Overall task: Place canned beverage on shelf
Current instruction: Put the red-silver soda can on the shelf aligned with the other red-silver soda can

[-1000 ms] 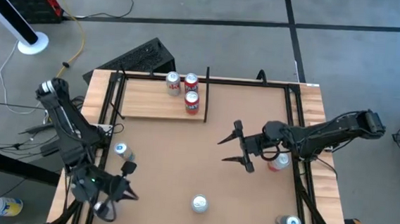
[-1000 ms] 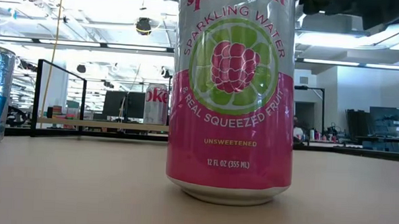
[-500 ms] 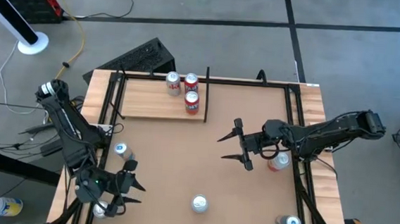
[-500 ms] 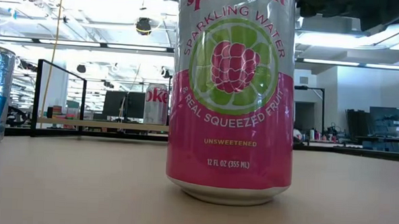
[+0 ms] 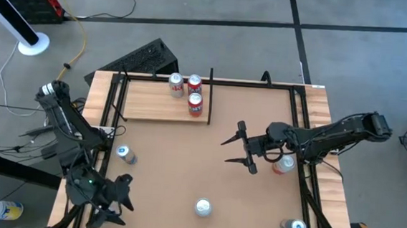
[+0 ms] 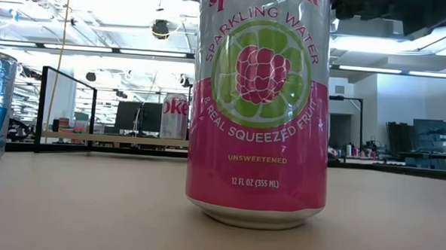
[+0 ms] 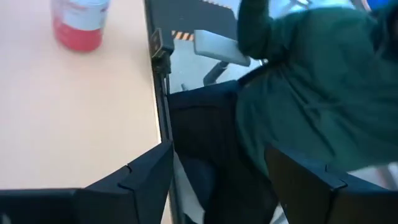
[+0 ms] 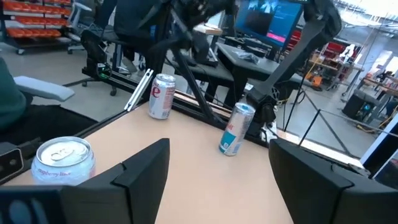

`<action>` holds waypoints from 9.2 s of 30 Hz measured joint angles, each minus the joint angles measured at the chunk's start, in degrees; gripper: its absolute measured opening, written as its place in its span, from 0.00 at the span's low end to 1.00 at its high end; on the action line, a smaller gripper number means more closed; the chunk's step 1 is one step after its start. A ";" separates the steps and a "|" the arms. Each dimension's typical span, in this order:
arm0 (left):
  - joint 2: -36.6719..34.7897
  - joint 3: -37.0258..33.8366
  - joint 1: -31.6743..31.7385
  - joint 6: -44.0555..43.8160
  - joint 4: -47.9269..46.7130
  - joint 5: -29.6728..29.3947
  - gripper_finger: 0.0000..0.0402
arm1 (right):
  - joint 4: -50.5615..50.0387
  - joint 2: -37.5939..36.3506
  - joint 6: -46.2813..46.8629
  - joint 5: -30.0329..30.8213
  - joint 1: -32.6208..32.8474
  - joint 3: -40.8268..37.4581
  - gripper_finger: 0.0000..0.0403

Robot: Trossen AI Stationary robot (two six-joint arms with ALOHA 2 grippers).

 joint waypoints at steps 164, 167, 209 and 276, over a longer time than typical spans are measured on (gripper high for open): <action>17.64 21.12 74.95 65.83 -44.20 12.56 0.70 | 11.82 10.43 2.56 -0.03 -1.96 2.16 0.74; 21.10 23.67 77.50 70.75 -44.59 12.50 0.70 | 9.66 10.43 3.83 -0.05 -2.21 2.16 0.74; 39.12 46.48 83.21 79.78 -57.04 9.23 0.91 | 7.42 10.45 6.40 -0.03 1.03 2.16 0.74; 16.94 12.09 86.64 85.33 -32.05 16.74 0.00 | 8.47 10.48 6.59 -0.03 -0.11 2.21 0.74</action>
